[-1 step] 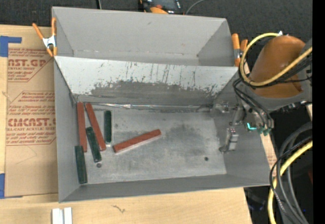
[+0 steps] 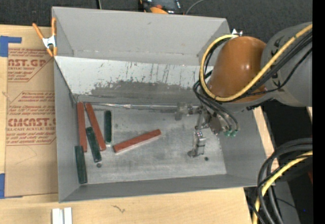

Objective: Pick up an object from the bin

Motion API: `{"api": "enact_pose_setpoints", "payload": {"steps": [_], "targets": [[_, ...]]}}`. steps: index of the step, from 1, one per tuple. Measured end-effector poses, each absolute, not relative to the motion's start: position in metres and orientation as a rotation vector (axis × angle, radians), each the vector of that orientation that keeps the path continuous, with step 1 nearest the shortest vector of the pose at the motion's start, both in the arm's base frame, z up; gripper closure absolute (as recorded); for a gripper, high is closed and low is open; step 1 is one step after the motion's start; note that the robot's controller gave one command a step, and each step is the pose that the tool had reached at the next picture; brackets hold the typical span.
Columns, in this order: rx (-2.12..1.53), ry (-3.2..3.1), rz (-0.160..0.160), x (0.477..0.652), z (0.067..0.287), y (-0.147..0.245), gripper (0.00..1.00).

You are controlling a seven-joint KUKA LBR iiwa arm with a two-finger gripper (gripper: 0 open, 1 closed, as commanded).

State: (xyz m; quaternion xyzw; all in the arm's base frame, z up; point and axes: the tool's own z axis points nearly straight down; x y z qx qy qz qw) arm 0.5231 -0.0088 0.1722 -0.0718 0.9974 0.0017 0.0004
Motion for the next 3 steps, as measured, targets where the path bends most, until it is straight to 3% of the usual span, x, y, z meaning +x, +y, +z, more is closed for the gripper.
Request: {"api": "enact_pose_setpoints", "payload": {"steps": [1,2,3], "targets": [[-0.276,3.129,0.005,0.560,0.121,0.049,0.00],[-0.492,3.102,0.002,0.583,0.068,0.084,0.00],[-0.488,3.101,0.000,0.584,0.070,0.083,1.00]]}}
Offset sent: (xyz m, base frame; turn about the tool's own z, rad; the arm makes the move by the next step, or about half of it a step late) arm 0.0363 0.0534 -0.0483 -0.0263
